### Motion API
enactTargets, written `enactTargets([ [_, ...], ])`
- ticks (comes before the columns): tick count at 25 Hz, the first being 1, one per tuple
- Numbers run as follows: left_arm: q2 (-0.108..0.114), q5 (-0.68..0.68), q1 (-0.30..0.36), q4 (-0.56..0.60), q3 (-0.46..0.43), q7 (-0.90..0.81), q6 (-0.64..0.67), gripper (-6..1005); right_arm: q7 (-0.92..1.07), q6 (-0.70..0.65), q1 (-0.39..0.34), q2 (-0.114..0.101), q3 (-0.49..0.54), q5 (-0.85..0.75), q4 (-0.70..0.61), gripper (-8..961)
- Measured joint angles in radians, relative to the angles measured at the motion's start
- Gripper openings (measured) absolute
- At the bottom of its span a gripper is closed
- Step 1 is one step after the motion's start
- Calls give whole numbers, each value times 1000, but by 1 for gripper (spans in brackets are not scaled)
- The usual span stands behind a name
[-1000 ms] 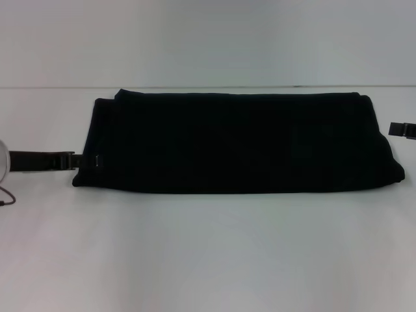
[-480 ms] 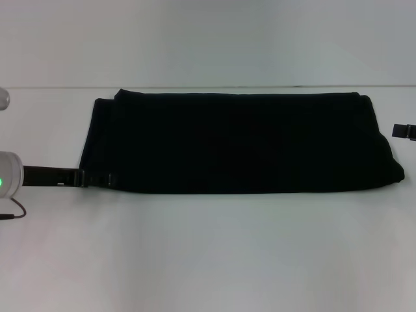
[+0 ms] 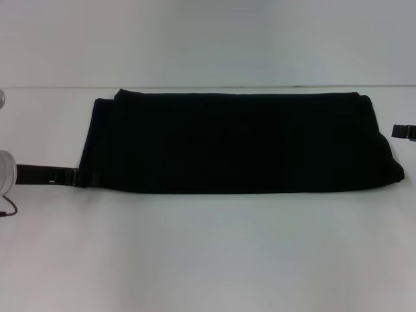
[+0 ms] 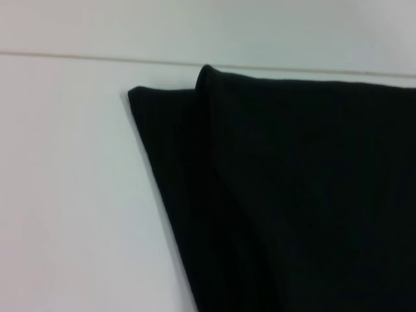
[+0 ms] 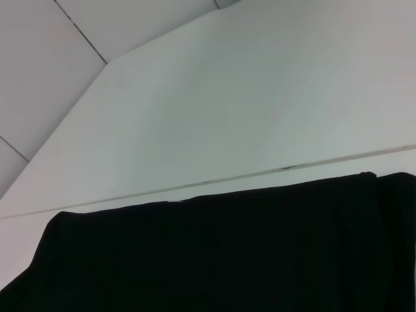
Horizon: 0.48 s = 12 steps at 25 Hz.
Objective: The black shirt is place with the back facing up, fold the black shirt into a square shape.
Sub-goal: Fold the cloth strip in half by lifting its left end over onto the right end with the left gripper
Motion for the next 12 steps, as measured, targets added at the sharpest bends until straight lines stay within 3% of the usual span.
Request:
enactTargets([
  [4,6,17,-6,-23,0,9,-20,540,1,0,0,0,0,0,0,668],
  [12,7,20,-8,-23,1,24,-23,274,4,0,-2,-1,-1,-8,0,668],
])
